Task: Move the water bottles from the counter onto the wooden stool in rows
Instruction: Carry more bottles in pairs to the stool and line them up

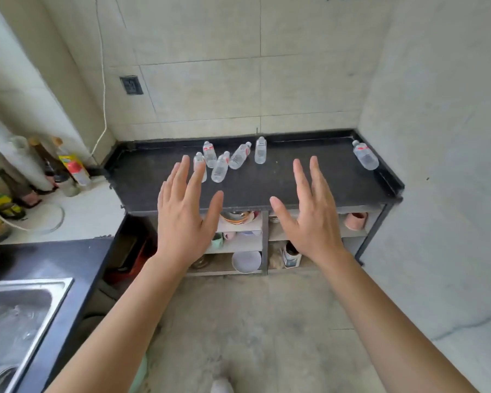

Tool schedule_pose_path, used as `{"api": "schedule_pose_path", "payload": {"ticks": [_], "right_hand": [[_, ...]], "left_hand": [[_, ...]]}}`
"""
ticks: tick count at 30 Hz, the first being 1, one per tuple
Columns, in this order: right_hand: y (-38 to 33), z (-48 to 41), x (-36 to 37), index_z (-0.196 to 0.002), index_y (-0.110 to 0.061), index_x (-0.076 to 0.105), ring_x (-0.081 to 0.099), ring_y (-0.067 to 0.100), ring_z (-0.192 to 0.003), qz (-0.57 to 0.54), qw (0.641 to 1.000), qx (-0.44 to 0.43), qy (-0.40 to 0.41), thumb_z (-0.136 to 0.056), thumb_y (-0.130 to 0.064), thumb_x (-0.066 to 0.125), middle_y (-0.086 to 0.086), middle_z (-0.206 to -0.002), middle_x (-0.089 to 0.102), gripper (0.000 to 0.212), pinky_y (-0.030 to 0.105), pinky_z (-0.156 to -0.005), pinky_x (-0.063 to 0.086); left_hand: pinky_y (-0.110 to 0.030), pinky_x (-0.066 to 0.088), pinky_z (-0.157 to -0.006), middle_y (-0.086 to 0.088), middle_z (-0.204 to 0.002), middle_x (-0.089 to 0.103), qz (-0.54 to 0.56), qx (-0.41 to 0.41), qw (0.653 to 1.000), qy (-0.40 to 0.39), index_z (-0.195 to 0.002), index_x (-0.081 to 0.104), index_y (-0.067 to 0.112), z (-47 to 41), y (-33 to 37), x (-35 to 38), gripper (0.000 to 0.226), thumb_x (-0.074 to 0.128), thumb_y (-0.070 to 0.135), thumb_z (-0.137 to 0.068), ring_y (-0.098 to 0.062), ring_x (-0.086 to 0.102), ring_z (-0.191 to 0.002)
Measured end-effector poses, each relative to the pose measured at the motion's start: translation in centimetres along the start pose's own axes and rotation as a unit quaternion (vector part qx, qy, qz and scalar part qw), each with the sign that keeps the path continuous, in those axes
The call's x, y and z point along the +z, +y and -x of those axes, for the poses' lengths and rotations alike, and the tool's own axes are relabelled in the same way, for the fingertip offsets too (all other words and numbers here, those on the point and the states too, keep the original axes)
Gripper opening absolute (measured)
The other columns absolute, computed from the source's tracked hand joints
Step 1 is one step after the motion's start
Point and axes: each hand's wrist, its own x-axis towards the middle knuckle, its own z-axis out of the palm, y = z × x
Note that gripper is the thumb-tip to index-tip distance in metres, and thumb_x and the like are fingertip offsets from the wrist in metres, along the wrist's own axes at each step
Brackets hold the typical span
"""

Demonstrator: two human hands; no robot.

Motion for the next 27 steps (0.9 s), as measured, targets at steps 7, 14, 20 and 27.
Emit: {"api": "schedule_pose_path", "payload": {"ticks": [7,14,20,27], "right_hand": [[12.0,-6.6,1.7,-0.161,-0.025,0.008,0.014,0.030,-0.154,0.056,0.997,0.054,-0.010,-0.098,-0.059,0.048,0.014,-0.168,0.003,0.082,0.049,-0.121,0.026],[23.9,-17.5,2.8,-0.161,-0.025,0.003,0.010,0.027,-0.155,0.121,0.986,0.111,-0.027,-0.096,-0.062,0.045,0.014,-0.169,0.004,0.086,0.046,-0.123,0.025],[32.2,-23.2,3.4,-0.161,-0.020,0.010,0.019,0.030,-0.153,0.146,0.975,0.165,-0.020,-0.095,-0.057,0.053,0.013,-0.168,0.008,0.087,0.045,-0.120,0.028],[44.7,-28.9,8.3,-0.160,-0.020,0.008,0.013,0.031,-0.154,0.162,0.958,0.214,-0.105,-0.095,-0.060,0.050,0.013,-0.168,0.008,0.087,0.046,-0.121,0.029]], "left_hand": [[-0.038,0.014,-0.121,-0.011,-0.162,0.027,0.053,0.039,0.997,-0.032,-0.153,0.036,0.017,-9.9,2.1,14.0,0.059,0.044,0.045,-0.101,-0.030,0.023,-0.150],[-0.054,0.026,-0.118,-0.017,-0.160,0.029,0.088,0.038,0.989,-0.110,-0.151,0.038,0.011,-21.9,3.3,29.5,0.062,0.041,0.047,-0.100,-0.036,0.026,-0.148],[-0.049,0.019,-0.121,-0.015,-0.162,0.024,0.096,0.049,0.978,-0.176,-0.153,0.035,0.013,-29.3,6.1,39.4,0.063,0.043,0.046,-0.100,-0.033,0.022,-0.150],[-0.054,0.024,-0.119,-0.014,-0.164,0.019,0.056,0.030,0.965,-0.253,-0.155,0.029,0.015,-33.7,6.5,51.8,0.063,0.041,0.047,-0.103,-0.034,0.020,-0.150]]}}
